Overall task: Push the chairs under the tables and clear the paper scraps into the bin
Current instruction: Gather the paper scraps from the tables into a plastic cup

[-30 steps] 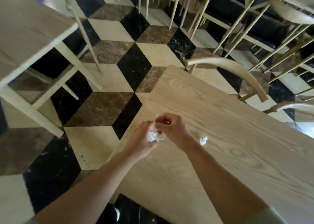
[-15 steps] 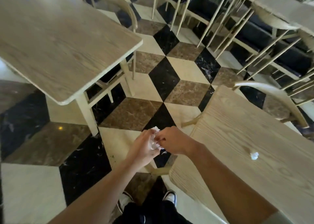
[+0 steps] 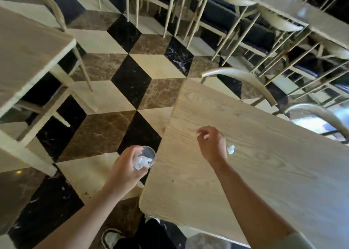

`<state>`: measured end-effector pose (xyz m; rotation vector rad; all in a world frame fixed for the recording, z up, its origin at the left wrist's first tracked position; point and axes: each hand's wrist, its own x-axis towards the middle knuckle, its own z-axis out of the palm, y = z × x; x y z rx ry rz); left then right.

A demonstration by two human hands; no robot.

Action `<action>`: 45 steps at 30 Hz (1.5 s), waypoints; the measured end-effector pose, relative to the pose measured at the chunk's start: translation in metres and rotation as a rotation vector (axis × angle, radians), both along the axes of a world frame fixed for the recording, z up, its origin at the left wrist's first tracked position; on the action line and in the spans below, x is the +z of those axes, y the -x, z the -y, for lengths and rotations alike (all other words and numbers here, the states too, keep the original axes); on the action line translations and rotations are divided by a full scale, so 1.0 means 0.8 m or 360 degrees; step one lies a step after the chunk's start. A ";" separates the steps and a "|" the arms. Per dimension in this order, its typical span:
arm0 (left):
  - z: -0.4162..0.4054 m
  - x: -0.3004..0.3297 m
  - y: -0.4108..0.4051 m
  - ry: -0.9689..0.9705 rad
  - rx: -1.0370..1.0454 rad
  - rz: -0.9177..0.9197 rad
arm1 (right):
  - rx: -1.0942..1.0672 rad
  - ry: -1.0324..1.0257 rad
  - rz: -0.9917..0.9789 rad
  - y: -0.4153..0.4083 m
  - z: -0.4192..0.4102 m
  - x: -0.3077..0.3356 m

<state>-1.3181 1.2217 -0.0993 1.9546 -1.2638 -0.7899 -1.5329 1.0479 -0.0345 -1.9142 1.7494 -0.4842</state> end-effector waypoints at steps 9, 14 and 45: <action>-0.004 -0.056 -0.027 -0.0238 0.0417 -0.0126 | -0.0548 -0.0322 -0.0356 0.120 0.083 -0.127; -0.043 -0.084 -0.097 -0.0428 0.0380 -0.0094 | 0.0137 0.0013 0.0034 -0.072 0.046 -0.130; -0.075 -0.738 -0.385 -0.1016 0.0163 -0.0063 | 0.0528 -0.1078 -0.0181 -0.452 -0.099 -0.906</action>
